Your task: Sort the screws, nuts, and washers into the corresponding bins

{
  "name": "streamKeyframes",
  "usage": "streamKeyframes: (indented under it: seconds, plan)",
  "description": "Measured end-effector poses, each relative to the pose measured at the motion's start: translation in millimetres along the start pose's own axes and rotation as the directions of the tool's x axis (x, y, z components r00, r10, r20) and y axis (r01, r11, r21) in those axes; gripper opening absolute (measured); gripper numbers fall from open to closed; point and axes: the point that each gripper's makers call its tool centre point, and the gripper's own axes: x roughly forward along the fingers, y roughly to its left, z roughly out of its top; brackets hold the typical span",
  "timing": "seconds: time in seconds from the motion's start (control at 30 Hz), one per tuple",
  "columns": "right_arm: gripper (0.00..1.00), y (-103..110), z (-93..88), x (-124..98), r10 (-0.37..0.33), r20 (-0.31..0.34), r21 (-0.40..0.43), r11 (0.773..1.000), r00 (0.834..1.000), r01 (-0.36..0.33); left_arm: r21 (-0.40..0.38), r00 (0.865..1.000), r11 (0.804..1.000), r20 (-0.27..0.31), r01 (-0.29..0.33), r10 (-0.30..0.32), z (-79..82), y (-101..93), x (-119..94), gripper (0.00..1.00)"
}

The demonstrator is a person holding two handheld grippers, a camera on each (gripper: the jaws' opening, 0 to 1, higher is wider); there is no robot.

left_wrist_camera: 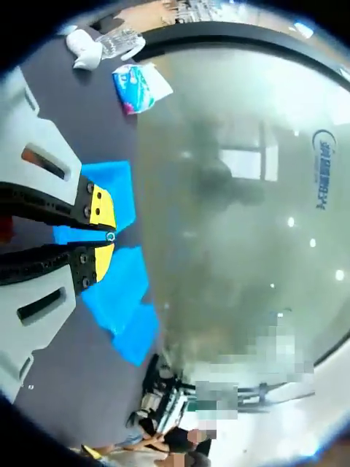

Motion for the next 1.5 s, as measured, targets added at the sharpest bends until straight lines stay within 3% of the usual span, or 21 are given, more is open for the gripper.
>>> streamKeyframes:
  seconds: [0.17,0.5,0.57,0.63,0.73,0.93,1.2,1.5]
  plan:
    - [0.27,2.0,0.4,0.0,0.003,0.001,0.003,1.000,1.000,-0.003,0.013,0.999,0.999,-0.028,-0.042,0.042,-5.6,15.4,16.6,0.05]
    - [0.27,2.8,1.1,-0.9,0.005,0.002,0.003,1.000,1.000,-0.005,0.043,0.993,0.996,-0.083,-0.078,0.081,-23.1,22.2,30.9,0.06]
    - [0.27,2.0,1.9,-1.3,0.003,0.005,0.005,1.000,1.000,-0.003,0.043,0.993,0.996,-0.077,-0.083,0.086,-22.4,23.2,30.1,0.10]
    - [0.27,1.9,2.0,-1.6,0.004,0.005,0.007,1.000,1.000,-0.004,0.048,0.993,0.995,-0.071,-0.089,0.092,-21.8,24.6,28.9,0.22]
    - [0.27,1.7,1.0,-1.4,0.005,0.003,0.007,1.000,1.000,-0.005,0.114,0.984,0.986,-0.111,-0.123,0.136,-27.7,31.6,24.9,0.35]
    - [0.27,3.5,-0.8,-0.8,0.011,0.000,0.006,1.000,1.000,-0.011,0.075,0.991,0.993,-0.085,-0.095,0.102,-24.3,23.8,13.3,0.40]
    - [0.27,0.1,4.0,-6.0,0.008,0.011,0.004,1.000,1.000,-0.008,0.051,0.999,0.999,-0.054,0.011,-0.008,-22.9,-3.4,-28.7,0.43]
    - [0.27,-8.3,9.1,-6.8,-0.018,0.024,0.006,1.000,1.000,0.017,0.045,0.995,0.995,0.038,0.088,-0.090,-23.1,-45.7,-121.2,0.43]
